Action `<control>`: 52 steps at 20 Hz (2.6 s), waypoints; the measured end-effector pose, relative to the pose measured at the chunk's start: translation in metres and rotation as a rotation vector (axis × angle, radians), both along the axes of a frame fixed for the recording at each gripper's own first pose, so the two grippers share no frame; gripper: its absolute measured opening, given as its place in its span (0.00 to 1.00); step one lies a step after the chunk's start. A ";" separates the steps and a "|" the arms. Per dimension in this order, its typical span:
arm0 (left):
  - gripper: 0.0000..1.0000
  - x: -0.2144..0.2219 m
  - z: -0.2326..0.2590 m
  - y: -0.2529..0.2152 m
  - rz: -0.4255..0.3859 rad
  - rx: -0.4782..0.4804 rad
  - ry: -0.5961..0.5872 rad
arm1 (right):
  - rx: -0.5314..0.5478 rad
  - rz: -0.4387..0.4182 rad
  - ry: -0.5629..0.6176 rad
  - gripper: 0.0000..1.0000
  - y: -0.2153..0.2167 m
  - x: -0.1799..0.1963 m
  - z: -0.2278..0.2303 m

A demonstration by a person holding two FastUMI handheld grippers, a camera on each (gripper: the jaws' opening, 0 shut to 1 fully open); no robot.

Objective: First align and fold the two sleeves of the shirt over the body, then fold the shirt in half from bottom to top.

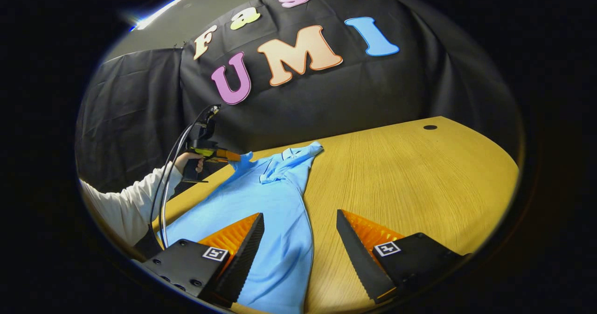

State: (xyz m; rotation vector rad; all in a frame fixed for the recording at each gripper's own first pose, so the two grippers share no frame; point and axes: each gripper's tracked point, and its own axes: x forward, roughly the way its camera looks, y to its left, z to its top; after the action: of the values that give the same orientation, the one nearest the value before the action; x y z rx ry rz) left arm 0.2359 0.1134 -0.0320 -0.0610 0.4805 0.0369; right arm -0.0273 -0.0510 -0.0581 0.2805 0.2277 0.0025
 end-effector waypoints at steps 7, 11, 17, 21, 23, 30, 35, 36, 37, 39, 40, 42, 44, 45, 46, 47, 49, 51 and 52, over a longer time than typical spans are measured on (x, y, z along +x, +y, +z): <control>0.00 -0.009 0.012 -0.129 -0.264 0.057 -0.032 | 0.010 -0.001 0.010 0.98 0.000 -0.001 -0.005; 0.00 -0.015 0.001 -0.171 -0.360 0.187 -0.058 | 0.015 0.007 0.009 0.97 0.002 -0.001 -0.006; 0.02 -0.022 -0.033 -0.206 -0.417 0.252 -0.021 | 0.018 0.013 0.004 0.97 0.003 0.001 -0.004; 0.45 -0.039 -0.037 -0.217 -0.456 0.219 -0.029 | 0.001 0.004 0.011 0.98 0.002 -0.002 -0.008; 0.83 -0.048 -0.029 -0.207 -0.420 0.259 -0.063 | 0.001 0.004 0.021 0.97 0.004 0.000 -0.011; 0.88 -0.127 -0.001 -0.177 -0.322 0.232 -0.168 | -0.035 0.015 0.024 0.97 0.019 -0.005 -0.012; 0.88 -0.200 -0.015 -0.146 -0.244 0.196 -0.164 | -0.103 0.020 0.048 0.98 0.037 -0.022 -0.019; 0.88 -0.214 -0.019 -0.140 -0.224 0.186 -0.158 | -0.125 0.010 0.049 0.98 0.038 -0.026 -0.020; 0.88 -0.228 -0.027 -0.135 -0.209 0.170 -0.150 | -0.144 -0.001 0.054 0.98 0.037 -0.033 -0.022; 0.88 -0.256 -0.045 -0.137 -0.213 0.110 -0.116 | -0.169 -0.009 0.071 0.98 0.041 -0.047 -0.026; 0.88 -0.269 -0.054 -0.137 -0.211 0.096 -0.091 | -0.173 -0.008 0.084 0.98 0.044 -0.054 -0.028; 0.88 -0.289 -0.064 -0.126 -0.185 0.094 -0.077 | -0.183 -0.008 0.103 0.98 0.049 -0.067 -0.034; 0.88 -0.307 -0.073 -0.117 -0.154 0.092 -0.069 | -0.203 -0.015 0.118 0.98 0.052 -0.078 -0.042; 0.88 -0.314 -0.078 -0.116 -0.141 0.080 -0.061 | -0.217 -0.020 0.124 0.98 0.054 -0.082 -0.046; 0.88 -0.321 -0.083 -0.114 -0.128 0.067 -0.051 | -0.233 -0.031 0.125 0.98 0.054 -0.086 -0.047; 0.88 -0.328 -0.089 -0.112 -0.113 0.054 -0.036 | -0.247 -0.038 0.133 0.98 0.053 -0.088 -0.051; 0.88 -0.340 -0.095 -0.109 -0.094 0.043 -0.019 | -0.253 -0.038 0.146 0.98 0.058 -0.093 -0.058; 0.86 -0.347 -0.100 -0.107 -0.074 0.039 -0.019 | -0.232 -0.018 0.150 0.98 0.067 -0.097 -0.063; 0.85 -0.349 -0.102 -0.106 -0.067 0.033 -0.020 | -0.232 -0.014 0.155 0.98 0.069 -0.098 -0.066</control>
State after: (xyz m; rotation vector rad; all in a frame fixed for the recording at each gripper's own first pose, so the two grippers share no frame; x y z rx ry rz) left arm -0.1133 0.0077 -0.1338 -0.0126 0.4618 -0.0211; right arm -0.1257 0.0185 -0.1240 0.0509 0.3771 -0.0598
